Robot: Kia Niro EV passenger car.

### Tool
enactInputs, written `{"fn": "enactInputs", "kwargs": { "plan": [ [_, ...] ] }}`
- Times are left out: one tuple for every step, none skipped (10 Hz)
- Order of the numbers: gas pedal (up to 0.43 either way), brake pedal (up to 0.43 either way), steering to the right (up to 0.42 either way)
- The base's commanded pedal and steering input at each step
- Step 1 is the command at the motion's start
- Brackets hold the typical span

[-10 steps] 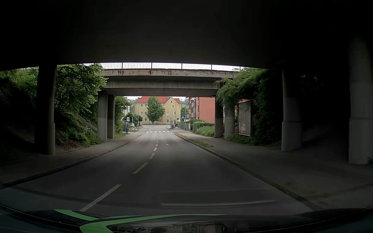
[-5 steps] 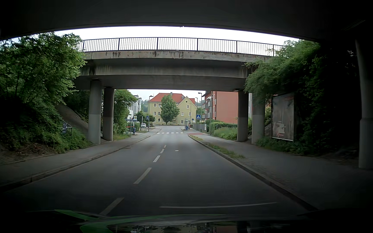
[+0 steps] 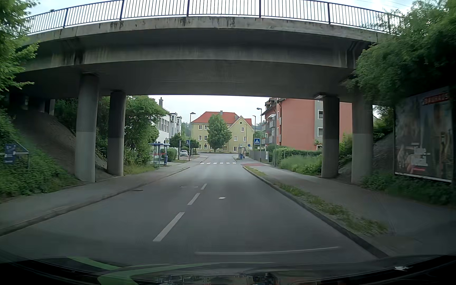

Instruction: Follow the waypoints while adhering to traffic rules and regulations

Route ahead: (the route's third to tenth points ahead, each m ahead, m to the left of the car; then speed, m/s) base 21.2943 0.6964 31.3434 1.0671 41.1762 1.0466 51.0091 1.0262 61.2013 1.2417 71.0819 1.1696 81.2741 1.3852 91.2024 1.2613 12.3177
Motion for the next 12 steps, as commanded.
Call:
{"fn": "enactInputs", "kwargs": {
  "plan": [
    [0.028,0.0,-0.017],
    [0.028,0.0,-0.017],
    [0.028,0.0,-0.015],
    [0.028,0.0,-0.012],
    [0.028,0.0,-0.01],
    [0.028,0.0,-0.009],
    [0.028,0.0,-0.008],
    [0.028,0.0,-0.005],
    [0.02,0.0,-0.002],
    [0.008,0.0,0.003],
    [0.0,0.0,0.004],
    [0.0,0.0,0.003]
  ]
}}
